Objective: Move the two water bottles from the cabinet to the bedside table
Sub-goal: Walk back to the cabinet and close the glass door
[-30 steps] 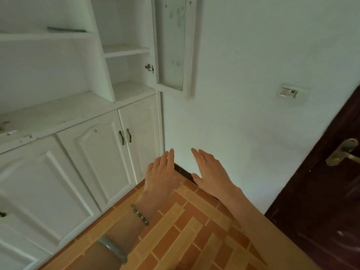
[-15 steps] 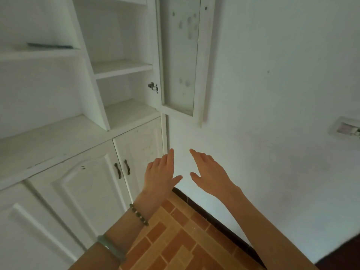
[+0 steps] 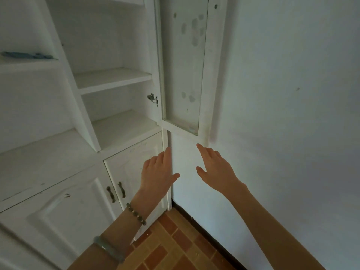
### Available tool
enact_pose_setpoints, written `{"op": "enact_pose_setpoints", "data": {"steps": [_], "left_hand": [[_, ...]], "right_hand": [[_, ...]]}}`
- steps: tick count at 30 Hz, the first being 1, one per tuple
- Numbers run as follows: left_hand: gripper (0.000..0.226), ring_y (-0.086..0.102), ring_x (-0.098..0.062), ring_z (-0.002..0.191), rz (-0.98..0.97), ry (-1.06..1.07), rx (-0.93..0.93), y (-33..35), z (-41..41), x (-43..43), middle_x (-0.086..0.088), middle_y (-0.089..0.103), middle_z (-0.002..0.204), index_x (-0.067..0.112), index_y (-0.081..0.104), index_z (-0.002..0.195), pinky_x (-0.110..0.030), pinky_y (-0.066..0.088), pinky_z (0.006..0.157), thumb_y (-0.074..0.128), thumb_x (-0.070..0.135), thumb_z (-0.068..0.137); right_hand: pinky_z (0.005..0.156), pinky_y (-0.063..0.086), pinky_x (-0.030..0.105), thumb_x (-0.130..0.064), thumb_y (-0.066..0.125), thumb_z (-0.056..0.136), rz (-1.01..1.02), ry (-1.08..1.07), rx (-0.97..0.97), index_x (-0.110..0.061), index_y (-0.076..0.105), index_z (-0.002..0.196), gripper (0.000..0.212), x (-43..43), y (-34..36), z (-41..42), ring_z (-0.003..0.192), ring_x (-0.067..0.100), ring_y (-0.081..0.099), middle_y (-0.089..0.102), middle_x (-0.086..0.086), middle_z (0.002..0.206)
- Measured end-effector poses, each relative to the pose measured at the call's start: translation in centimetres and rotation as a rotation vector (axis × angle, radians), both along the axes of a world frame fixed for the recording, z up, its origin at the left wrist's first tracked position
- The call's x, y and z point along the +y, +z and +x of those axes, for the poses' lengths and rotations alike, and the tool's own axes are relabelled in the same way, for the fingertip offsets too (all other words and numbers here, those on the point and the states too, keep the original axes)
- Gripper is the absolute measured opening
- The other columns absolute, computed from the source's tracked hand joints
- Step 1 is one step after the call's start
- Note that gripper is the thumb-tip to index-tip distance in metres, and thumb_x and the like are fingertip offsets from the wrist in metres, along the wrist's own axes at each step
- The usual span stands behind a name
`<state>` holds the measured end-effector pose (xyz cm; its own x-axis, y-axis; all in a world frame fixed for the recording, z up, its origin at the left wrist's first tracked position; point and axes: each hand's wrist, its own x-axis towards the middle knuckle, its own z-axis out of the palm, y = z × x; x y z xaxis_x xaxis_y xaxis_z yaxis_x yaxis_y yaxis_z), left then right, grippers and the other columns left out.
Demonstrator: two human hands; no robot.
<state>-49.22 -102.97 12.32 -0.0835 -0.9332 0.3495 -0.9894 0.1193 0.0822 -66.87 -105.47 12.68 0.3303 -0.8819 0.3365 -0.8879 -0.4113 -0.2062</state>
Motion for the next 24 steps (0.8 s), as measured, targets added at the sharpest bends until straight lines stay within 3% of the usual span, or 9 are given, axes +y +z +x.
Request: {"op": "enact_pose_setpoints", "data": {"steps": [11,16,24], "left_hand": [[0.083,0.038,-0.022,0.130,0.010,0.155,0.024,-0.2,-3.6,-9.8,-0.006,0.034,0.145,0.011,0.009,0.143,-0.034,0.026,0.108,0.049,0.054,0.085],[0.081,0.037,-0.023,0.130,-0.020,0.215,0.046,-0.8,-5.4,-12.4,-0.007,0.037,0.144,0.010,0.015,0.143,-0.035,0.025,0.109,0.052,0.052,0.085],[0.082,0.039,-0.026,0.129,-0.022,0.288,0.023,-1.6,-5.3,-14.5,-0.010,0.042,0.140,0.007,0.022,0.142,-0.038,0.025,0.110,0.055,0.053,0.082]], "right_hand": [[0.090,0.046,0.035,-0.029,0.053,0.092,-0.057,0.064,0.001,-0.012,0.018,0.144,0.066,-13.0,2.5,-4.7,0.118,0.027,0.047,0.044,0.011,0.137],[0.094,0.042,0.040,-0.031,0.059,0.087,-0.127,-0.004,-0.035,-0.006,0.027,0.140,0.066,-18.0,3.9,-6.8,0.117,0.033,0.048,0.047,0.016,0.134],[0.092,0.040,0.039,-0.036,0.061,0.084,-0.093,-0.010,-0.138,0.000,0.022,0.140,0.078,-22.5,4.5,-6.4,0.114,0.035,0.050,0.050,0.019,0.130]]}}
